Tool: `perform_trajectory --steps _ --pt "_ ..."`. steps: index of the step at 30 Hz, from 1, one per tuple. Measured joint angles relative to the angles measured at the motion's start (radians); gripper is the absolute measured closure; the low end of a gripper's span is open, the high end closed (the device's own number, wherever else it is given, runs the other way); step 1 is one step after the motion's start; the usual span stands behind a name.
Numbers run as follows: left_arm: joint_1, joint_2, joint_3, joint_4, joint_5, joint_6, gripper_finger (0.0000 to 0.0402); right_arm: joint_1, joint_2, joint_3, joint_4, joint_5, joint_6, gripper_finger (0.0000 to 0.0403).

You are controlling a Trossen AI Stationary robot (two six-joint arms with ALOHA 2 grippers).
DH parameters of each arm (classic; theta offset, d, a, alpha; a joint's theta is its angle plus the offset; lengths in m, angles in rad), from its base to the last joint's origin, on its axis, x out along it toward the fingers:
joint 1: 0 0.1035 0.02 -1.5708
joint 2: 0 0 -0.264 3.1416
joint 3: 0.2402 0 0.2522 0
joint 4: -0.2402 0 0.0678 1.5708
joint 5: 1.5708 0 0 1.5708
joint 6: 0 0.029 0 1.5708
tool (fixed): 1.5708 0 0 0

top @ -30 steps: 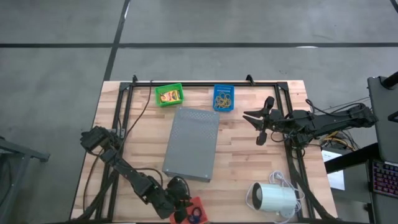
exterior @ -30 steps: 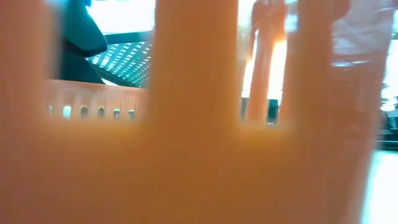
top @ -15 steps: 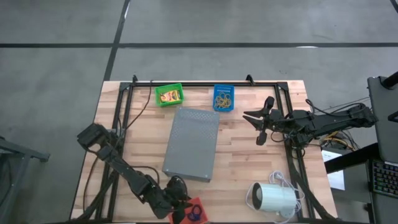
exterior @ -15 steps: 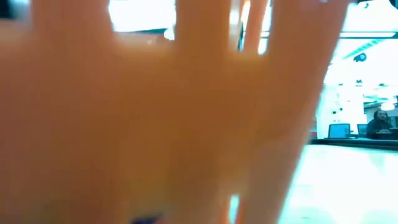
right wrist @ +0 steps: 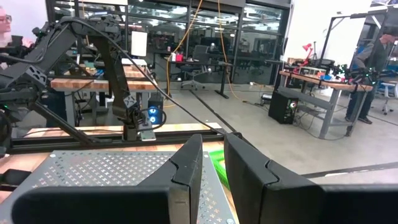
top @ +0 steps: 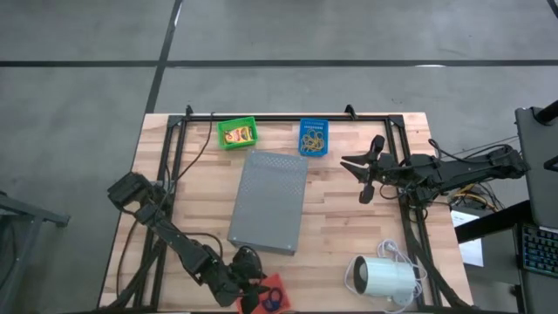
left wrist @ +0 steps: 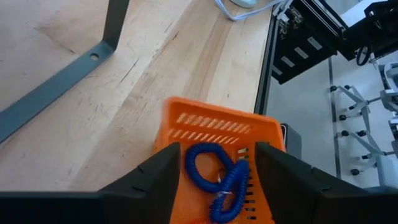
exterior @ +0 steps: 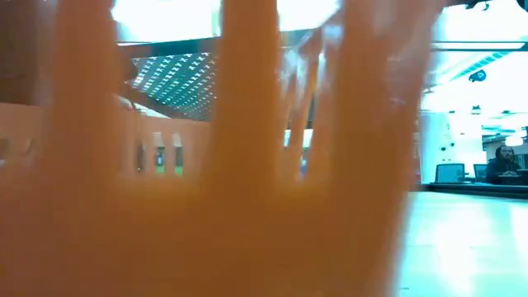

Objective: Pick & Place Office Desk Supplies
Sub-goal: Adjust the orange basket on the table, then put the orange spring keychain into the orange basket

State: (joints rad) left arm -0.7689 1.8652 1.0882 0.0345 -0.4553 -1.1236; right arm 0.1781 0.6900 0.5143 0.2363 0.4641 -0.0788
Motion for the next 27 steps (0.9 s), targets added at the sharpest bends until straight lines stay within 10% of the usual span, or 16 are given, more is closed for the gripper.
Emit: perform_trajectory --steps 16,27 --pt "-0.031 -0.07 0.0 -0.116 -0.021 0.007 0.0176 0.0 0.0 0.0 0.0 0.0 0.0 0.0339" --pt "-0.163 -0.228 0.001 -0.568 -0.11 -0.394 0.0176 0.0 0.0 0.0 0.0 0.0 0.0 0.0339"
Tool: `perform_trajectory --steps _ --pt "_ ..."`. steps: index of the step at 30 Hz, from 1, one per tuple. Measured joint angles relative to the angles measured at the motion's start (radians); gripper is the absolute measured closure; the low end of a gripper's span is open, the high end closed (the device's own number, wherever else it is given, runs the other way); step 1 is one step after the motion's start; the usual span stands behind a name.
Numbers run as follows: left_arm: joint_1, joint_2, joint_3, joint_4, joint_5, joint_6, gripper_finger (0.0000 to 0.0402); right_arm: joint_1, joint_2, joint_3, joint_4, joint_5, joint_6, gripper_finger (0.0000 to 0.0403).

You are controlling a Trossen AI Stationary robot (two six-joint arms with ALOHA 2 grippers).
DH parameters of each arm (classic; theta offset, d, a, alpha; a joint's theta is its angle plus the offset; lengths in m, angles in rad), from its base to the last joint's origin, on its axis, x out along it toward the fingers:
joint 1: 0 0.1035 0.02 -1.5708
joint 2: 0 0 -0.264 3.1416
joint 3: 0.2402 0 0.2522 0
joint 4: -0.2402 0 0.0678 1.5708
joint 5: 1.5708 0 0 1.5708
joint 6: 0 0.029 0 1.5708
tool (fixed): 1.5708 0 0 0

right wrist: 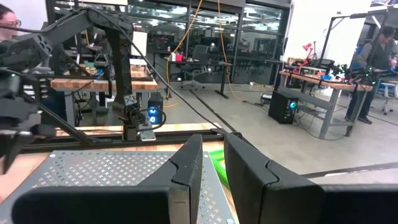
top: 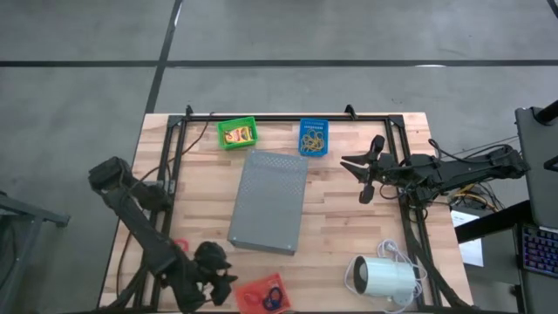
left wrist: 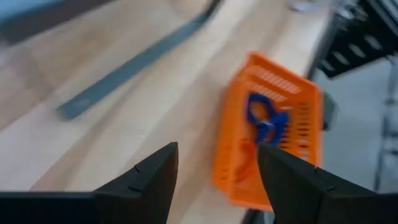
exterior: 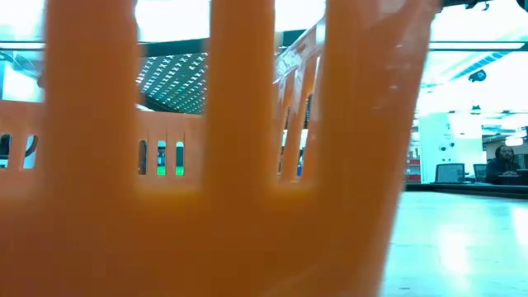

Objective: Pick & Place Office Desk Supplies
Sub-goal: Put the orange spring keychain into the orange basket

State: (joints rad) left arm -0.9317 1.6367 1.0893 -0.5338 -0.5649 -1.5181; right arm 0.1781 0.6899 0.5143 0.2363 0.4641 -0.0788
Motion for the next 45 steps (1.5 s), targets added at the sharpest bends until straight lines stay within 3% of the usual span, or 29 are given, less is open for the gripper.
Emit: perform_trajectory --steps 6,15,25,35,45 --pt "-0.05 0.002 0.0 -0.148 0.01 -0.207 0.0184 0.0 0.0 0.0 0.0 0.0 0.0 0.0339" --pt "-0.052 -0.001 0.0 -0.353 0.317 -0.452 0.0185 0.0 0.0 0.0 0.0 0.0 0.0 0.0339" --pt "-0.048 -0.001 -0.005 -0.536 0.387 -0.538 0.0186 0.0 0.0 0.0 0.0 0.0 0.0 0.0339" --pt "0.042 -0.002 -0.117 -0.502 0.589 -0.537 0.0212 0.0 0.0 0.0 0.0 0.0 0.0 0.0339" --pt "0.067 -0.013 -0.148 -0.516 0.657 -0.59 0.0234 0.0 0.0 0.0 0.0 0.0 0.0 0.0339"
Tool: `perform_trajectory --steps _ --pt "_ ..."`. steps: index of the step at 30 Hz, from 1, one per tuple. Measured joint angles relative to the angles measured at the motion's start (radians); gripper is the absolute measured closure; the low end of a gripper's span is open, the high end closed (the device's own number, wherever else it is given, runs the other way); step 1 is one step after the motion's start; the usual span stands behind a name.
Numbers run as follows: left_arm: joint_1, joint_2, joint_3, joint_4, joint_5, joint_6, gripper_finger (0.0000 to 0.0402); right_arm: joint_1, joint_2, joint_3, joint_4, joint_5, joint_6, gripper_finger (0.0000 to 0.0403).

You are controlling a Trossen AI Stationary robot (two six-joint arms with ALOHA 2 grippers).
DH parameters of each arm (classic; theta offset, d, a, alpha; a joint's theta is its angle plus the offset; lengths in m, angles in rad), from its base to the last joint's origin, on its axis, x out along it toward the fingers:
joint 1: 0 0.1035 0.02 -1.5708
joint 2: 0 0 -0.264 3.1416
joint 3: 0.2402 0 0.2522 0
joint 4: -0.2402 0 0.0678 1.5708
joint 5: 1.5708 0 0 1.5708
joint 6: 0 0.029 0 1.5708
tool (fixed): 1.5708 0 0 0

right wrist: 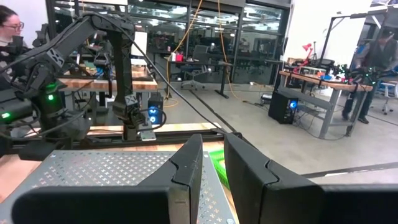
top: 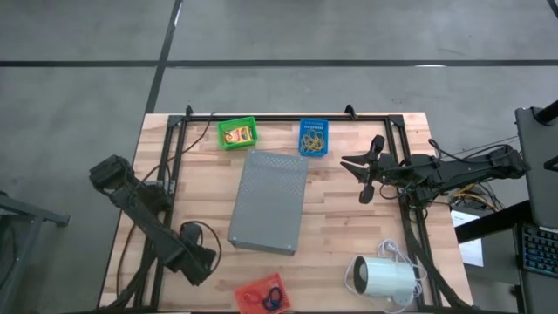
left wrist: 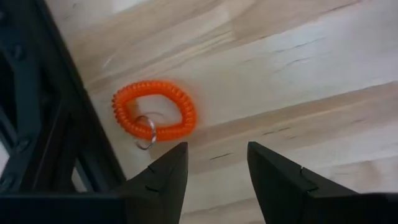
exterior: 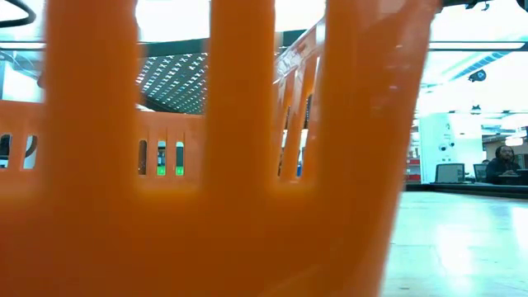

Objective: Pick & Place Office Desk Supplies
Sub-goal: Put the orange spring keychain into the orange basket

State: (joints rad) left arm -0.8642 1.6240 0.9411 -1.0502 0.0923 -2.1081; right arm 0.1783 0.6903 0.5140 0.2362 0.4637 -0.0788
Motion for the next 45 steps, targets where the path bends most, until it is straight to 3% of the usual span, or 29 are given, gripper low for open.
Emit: perform_trajectory --steps 9,27,45 --pt "-0.001 0.0 -0.026 -0.015 0.022 -0.013 0.0232 0.0 0.0 0.0 0.0 0.0 0.0 0.0339" --pt "0.0 -0.021 -0.173 0.179 0.039 0.033 0.0243 0.0 0.0 0.0 0.0 0.0 0.0 0.0339" --pt "0.0 -0.028 -0.174 0.202 0.006 0.033 0.0392 0.0 0.0 0.0 0.0 0.0 0.0 0.0339"
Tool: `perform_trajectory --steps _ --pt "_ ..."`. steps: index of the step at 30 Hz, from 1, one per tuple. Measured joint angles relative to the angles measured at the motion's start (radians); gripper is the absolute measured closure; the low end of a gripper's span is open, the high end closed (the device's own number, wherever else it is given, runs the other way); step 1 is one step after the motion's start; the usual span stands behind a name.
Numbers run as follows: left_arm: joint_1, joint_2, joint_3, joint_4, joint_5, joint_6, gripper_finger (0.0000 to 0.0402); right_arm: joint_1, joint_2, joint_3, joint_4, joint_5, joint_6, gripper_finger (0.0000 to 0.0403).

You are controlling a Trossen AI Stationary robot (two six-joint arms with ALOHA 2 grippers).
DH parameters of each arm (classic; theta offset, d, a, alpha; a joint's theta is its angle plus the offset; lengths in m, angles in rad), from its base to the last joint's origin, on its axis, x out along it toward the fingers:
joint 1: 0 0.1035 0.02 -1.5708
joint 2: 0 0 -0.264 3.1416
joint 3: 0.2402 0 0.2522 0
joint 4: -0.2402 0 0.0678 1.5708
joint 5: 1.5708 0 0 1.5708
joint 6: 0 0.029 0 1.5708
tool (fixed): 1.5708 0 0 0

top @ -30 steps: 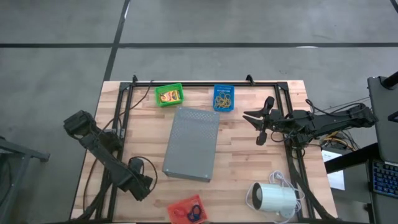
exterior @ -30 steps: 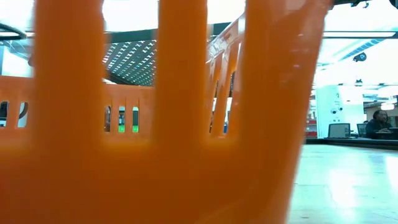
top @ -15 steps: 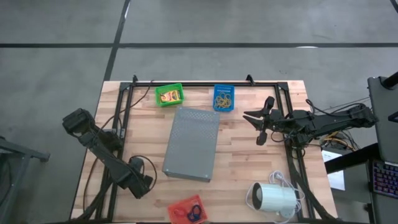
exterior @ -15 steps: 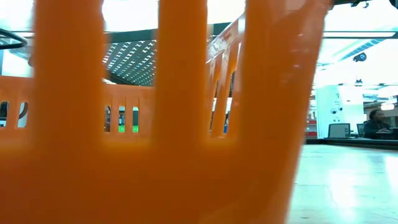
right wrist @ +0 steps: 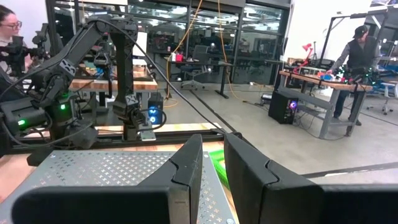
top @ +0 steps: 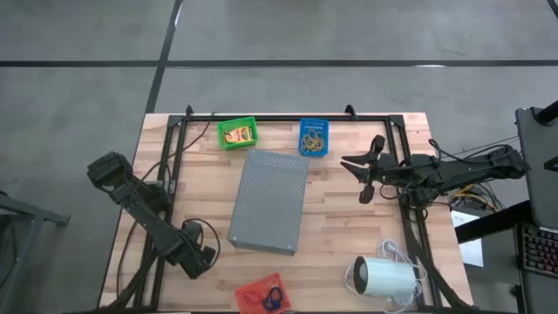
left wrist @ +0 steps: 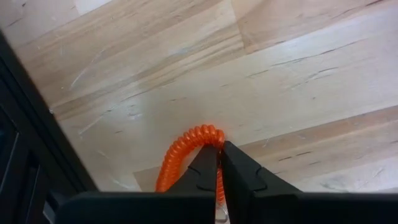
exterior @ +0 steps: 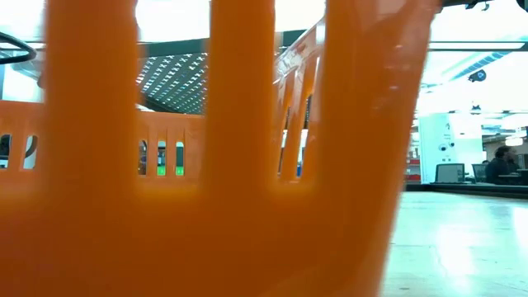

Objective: Pick & Place Office Desk Supplies
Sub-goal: Put the orange spring keychain into the orange basket

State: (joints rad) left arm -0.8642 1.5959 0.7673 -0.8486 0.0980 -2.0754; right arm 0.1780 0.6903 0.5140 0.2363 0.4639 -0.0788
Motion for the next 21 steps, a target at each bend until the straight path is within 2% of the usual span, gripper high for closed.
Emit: perform_trajectory --steps 13,21 --pt "0.0 0.0 0.019 -0.009 -0.031 -0.001 0.0395 0.0 0.0 0.0 0.0 0.0 0.0 0.0339" --pt "0.002 -0.021 0.038 -0.005 -0.127 0.004 0.0396 0.0 0.0 0.0 0.0 0.0 0.0 0.0339"
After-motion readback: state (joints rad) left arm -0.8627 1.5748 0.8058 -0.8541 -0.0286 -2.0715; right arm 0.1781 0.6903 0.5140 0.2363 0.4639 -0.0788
